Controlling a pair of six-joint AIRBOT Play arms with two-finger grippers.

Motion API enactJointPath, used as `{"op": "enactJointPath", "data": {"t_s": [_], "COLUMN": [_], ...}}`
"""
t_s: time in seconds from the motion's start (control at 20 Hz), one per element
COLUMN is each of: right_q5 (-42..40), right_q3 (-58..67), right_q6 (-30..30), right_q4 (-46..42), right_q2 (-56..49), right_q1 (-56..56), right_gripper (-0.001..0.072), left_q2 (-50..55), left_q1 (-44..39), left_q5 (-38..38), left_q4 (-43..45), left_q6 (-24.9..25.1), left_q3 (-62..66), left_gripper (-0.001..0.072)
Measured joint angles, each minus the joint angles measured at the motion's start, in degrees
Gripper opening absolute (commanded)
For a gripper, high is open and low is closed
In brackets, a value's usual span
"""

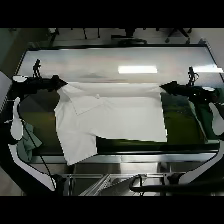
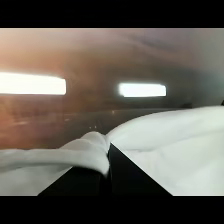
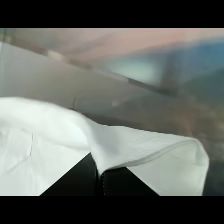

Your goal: Fold the shirts.

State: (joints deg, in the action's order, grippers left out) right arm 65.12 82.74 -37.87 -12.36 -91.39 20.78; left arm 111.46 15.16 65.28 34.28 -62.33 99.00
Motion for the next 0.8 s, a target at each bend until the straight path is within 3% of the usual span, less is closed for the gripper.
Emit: {"op": "enactJointPath", "data": {"t_s": [0.4,0.8], "right_q5": [2.0,0.9], "right_q3": [1.0,1.0], "right_q6": [-2.0,-3.5], "right_q4": [-5.8,-12.9], "right_q2": [-2.0,-3.6], "right_q1": [-1.0,-5.1], "right_gripper": [0.0016,0.0017], "left_q2": [8.9,10.5], "left_q1": [3.0,1.6], "left_q5": [8.7,12.6], "left_q4": [1.1,14.4], "left_q6": [-1.8,-2.1], "left_q3": [11.9,13.3], "left_gripper": [0.0019,0.0020]}}
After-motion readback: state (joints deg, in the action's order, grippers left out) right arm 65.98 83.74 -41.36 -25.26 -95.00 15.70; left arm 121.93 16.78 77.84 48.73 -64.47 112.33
